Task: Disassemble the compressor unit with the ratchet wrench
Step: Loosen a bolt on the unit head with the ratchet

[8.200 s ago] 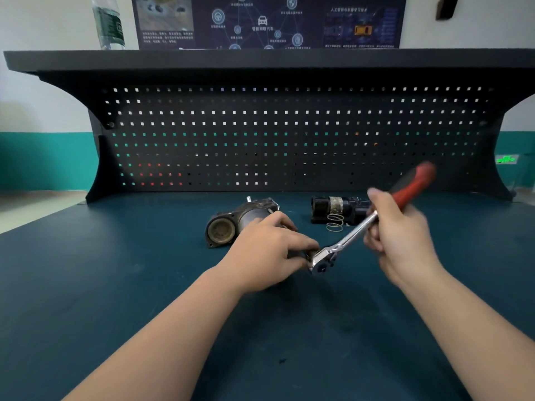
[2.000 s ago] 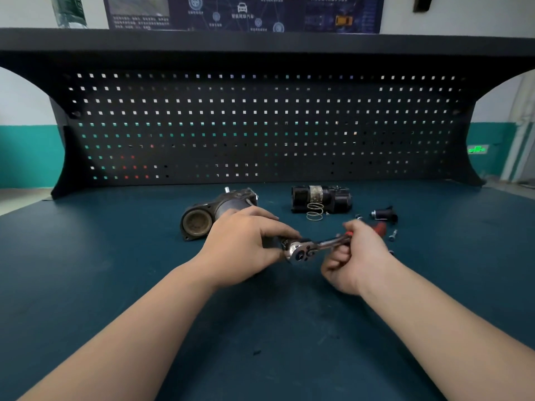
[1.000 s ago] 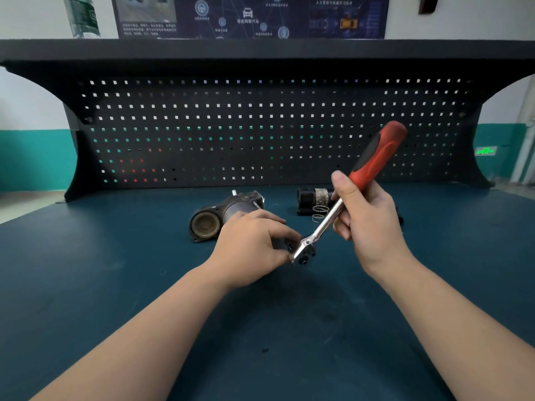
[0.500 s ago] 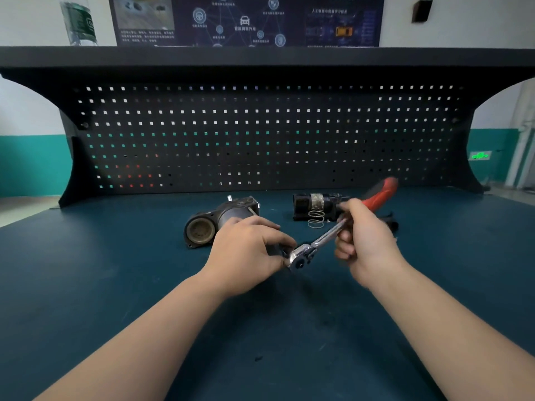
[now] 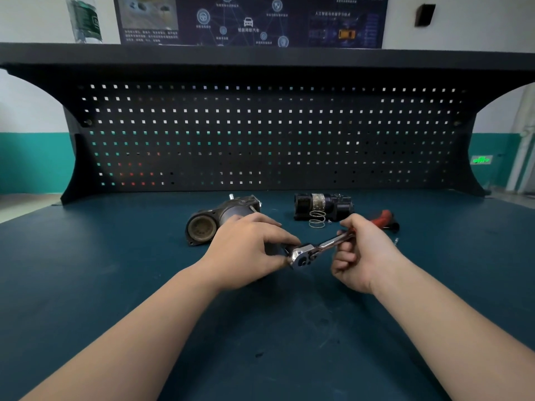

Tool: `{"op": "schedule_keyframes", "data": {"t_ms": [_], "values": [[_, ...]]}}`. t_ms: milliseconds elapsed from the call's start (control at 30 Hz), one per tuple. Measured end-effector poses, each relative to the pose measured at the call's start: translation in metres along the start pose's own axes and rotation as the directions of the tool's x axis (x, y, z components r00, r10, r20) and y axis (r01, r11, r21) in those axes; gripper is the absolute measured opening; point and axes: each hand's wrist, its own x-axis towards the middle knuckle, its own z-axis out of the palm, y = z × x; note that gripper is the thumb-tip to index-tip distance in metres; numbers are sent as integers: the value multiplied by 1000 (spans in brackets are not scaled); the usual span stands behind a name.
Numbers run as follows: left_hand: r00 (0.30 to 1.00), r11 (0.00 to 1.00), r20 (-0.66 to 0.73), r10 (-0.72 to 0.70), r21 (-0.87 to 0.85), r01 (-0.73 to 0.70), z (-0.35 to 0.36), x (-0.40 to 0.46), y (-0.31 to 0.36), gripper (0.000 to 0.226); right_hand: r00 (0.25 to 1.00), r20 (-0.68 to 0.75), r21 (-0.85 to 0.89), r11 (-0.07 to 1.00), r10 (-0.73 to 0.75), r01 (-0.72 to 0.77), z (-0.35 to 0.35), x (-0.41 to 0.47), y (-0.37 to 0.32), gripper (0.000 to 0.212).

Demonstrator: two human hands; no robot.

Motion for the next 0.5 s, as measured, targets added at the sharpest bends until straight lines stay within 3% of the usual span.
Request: {"op": "schedule_keyframes", "data": {"t_ms": [133,200,267,333,400,500], "values": [[997,999,-66,-46,-16,45,4,2,4,23,998,18,10,998,-62,62,1,0,0,26],[992,998,-116,-43,-47,38,7,1,4,24,975,0,-10,974,-224,224,3,0,1,27],[988,998,-151,-39,-63,30,8,0,5,24,878,37,-43,877,-477,478,6,-2,2,27],[986,997,-161,-40,-71,29,7,0,4,23,726,175,-79,726,-665,683,9,-10,2,28],[991,998,-127,-43,-58,36,5,1,2,24,619,312,-97,624,-721,775,12,-18,2,29],[1000,1000,-8,-23,-17,22,0,1,-1,28,605,359,-169,588,-710,791,13,-22,-1,29]]}}
